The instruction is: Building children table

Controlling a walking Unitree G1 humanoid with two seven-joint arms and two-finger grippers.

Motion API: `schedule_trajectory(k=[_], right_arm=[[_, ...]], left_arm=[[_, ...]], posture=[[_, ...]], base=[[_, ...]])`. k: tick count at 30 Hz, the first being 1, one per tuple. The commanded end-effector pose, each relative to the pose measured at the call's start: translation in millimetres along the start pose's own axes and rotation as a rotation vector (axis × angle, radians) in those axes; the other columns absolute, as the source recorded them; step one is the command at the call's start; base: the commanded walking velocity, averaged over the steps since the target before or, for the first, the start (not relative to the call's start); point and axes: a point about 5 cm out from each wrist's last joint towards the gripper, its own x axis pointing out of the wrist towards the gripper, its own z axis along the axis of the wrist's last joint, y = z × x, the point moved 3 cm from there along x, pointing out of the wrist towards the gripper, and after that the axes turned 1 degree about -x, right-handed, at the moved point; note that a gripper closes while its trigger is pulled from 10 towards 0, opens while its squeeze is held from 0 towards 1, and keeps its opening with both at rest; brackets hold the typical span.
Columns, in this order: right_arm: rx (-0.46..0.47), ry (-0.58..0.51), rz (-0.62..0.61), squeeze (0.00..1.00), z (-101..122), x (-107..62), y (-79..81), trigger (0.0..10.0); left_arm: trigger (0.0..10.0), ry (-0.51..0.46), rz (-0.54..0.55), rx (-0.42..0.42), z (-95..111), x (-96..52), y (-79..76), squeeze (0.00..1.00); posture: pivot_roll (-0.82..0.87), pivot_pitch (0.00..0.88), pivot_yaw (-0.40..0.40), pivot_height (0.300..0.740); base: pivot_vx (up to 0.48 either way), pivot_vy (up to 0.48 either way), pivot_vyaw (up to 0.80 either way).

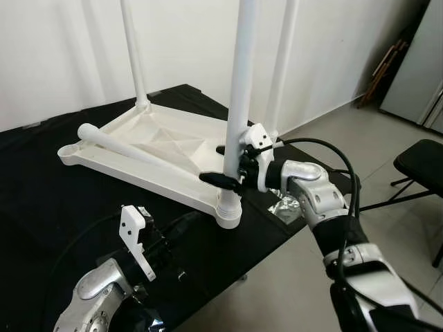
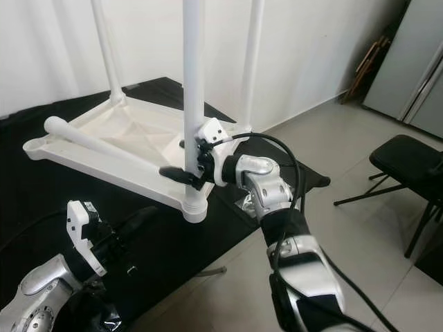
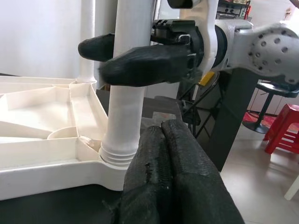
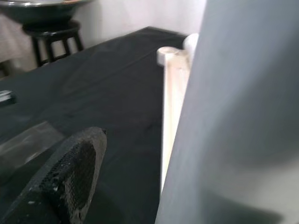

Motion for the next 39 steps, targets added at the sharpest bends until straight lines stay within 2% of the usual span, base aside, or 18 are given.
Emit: schedule_trajectory(k=[1,4,5,17,19,20,22,23,24,26,27,28,29,30,31,33,34,39], right_arm=[[-0.010,-0.016,0.019,0.00,4.2,0.5,0.1,10.0],[0.015,-0.025,0.048,0.00,9.2,1.1,-3.4,9.3],[0.023,-0.033,0.068,0.00,10.3,0.9,-2.8,0.0],[0.027,-0.031,0.051,0.00,1.1,0.3,-4.3,0.0],[0.035,0.004,-0.077,0.00,-10.6,-5.4,-13.9,0.0],[0.035,0.004,-0.077,0.00,-10.6,-5.4,-13.9,0.0],[0.061,0.039,-0.224,0.00,-25.1,-12.1,-22.3,0.0],[0.061,0.039,-0.224,0.00,-25.1,-12.1,-22.3,0.0],[0.129,0.041,-0.363,0.00,-37.7,-11.8,-23.8,0.0],[0.129,0.041,-0.363,0.00,-37.7,-11.8,-23.8,0.0],[0.255,0.043,-0.662,0.00,-59.5,-16.2,-26.3,0.0],[0.255,0.043,-0.662,0.00,-59.5,-16.2,-26.3,0.0],[0.317,0.097,-0.741,0.00,-83.8,-12.3,-2.4,0.0],[0.252,0.101,-0.798,0.00,-79.8,-14.0,6.5,0.0],[0.185,0.090,-0.803,0.00,-72.5,-13.4,11.6,0.0],[0.129,0.078,-0.779,0.00,-65.3,-11.3,13.9,0.0],[0.181,0.094,-0.792,0.00,-71.9,-13.1,6.9,0.0],[0.256,0.122,-0.799,0.00,-78.1,-9.1,7.3,0.0]], left_arm=[[10.0,0.012,-0.008,-0.002,-3.1,-0.3,-2.0,0.00],[10.0,0.014,-0.009,-0.001,-3.3,-0.5,-2.8,0.00],[10.0,0.014,-0.008,-0.001,-3.4,-0.7,-3.0,0.00],[10.0,0.017,-0.010,-0.003,-4.2,-1.9,-3.9,0.00],[10.0,0.017,-0.010,-0.003,-4.5,-1.8,-4.0,0.00],[10.0,0.017,-0.010,-0.003,-4.5,-1.8,-4.0,0.00],[10.0,0.016,-0.007,-0.002,-4.3,-2.4,-3.8,0.00],[10.0,0.016,-0.007,-0.002,-4.3,-2.4,-3.8,0.00],[10.0,0.014,-0.005,-0.002,-3.9,-3.0,-3.5,0.00],[10.0,0.014,-0.005,-0.002,-3.9,-3.0,-3.5,0.00],[10.0,0.015,-0.008,-0.006,-3.6,-3.5,-2.7,0.00],[10.0,0.015,-0.008,-0.006,-3.6,-3.5,-2.7,0.00],[10.0,0.016,-0.012,-0.008,-3.2,-3.6,-2.1,0.00],[10.0,0.020,-0.015,-0.006,-3.3,-3.8,-0.7,0.00],[10.0,0.023,-0.018,-0.005,-3.5,-3.9,0.3,0.00],[10.0,0.025,-0.019,-0.003,-3.6,-3.9,0.8,0.00],[10.0,0.021,-0.017,-0.007,-3.8,-2.7,0.7,0.00],[10.0,0.011,0.000,0.003,-3.1,-2.2,1.0,0.00]], posture=[[-0.01,0.000,-0.042,0.740],[0.00,0.000,-0.045,0.740],[0.00,0.000,-0.047,0.740],[0.00,0.000,-0.042,0.740],[0.01,0.000,-0.049,0.740],[0.01,0.000,-0.049,0.740],[0.00,0.000,-0.045,0.740],[0.00,0.000,-0.045,0.740],[-0.01,0.000,-0.046,0.740],[-0.01,0.000,-0.046,0.740],[-0.01,0.000,-0.042,0.740],[-0.01,0.000,-0.042,0.740],[-0.02,0.000,-0.039,0.740],[-0.03,0.000,-0.023,0.740],[-0.03,0.000,-0.023,0.740],[-0.03,0.000,-0.023,0.740],[-0.01,0.000,-0.041,0.740],[-0.02,0.000,-0.037,0.740]], base=[[0.000,0.000,0.00],[0.000,0.000,0.00],[0.000,0.000,0.00],[0.000,0.000,0.00],[0.000,0.000,0.00],[0.000,0.000,0.00],[0.000,0.000,0.00],[0.000,0.000,0.00],[0.000,0.000,0.00],[0.000,0.000,0.00],[0.000,0.000,0.00],[0.000,0.000,0.00],[0.000,0.000,0.00],[0.000,0.000,0.00],[0.000,0.000,0.00],[0.000,0.000,0.00],[0.000,0.000,0.00],[0.000,0.000,0.00]])
